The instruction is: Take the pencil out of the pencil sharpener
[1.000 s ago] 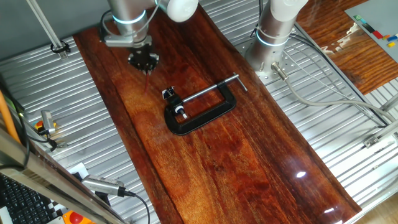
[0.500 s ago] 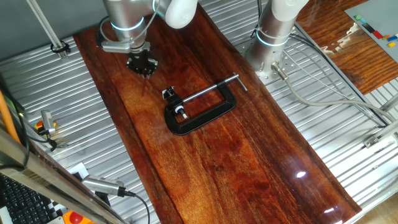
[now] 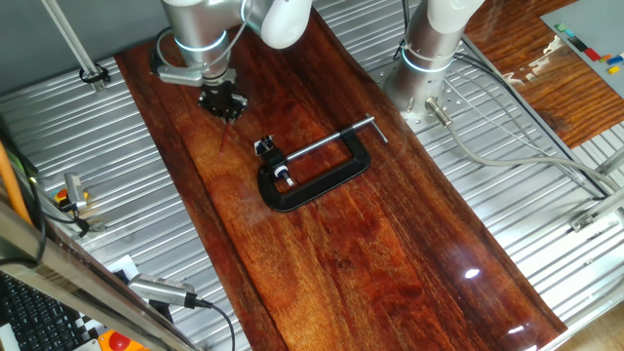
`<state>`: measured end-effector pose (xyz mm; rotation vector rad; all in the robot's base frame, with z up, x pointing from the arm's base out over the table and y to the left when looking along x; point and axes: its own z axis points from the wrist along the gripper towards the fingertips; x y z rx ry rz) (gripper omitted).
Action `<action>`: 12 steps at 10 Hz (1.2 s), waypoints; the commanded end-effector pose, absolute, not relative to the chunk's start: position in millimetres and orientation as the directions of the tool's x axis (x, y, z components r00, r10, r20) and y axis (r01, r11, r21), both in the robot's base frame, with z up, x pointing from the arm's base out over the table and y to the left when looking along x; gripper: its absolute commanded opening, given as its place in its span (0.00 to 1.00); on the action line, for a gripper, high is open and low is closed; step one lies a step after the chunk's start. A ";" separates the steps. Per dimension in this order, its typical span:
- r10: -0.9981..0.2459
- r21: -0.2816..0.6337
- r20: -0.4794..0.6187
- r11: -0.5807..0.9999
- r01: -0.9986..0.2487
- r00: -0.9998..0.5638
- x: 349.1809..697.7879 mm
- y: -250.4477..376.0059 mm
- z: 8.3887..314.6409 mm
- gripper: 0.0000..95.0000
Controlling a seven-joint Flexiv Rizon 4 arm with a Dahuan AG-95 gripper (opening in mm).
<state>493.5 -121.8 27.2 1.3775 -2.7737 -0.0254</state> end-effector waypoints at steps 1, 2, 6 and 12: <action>-0.788 0.029 0.034 0.616 -0.787 -0.615 493.4 -114.8 23.7 0.00; -0.785 0.029 0.035 0.619 -0.785 -0.618 493.4 -112.7 22.7 0.00; -0.780 0.034 0.031 0.625 -0.780 -0.624 494.2 -109.9 18.7 0.00; -0.788 0.043 0.029 0.616 -0.787 -0.615 493.6 -109.7 20.9 0.20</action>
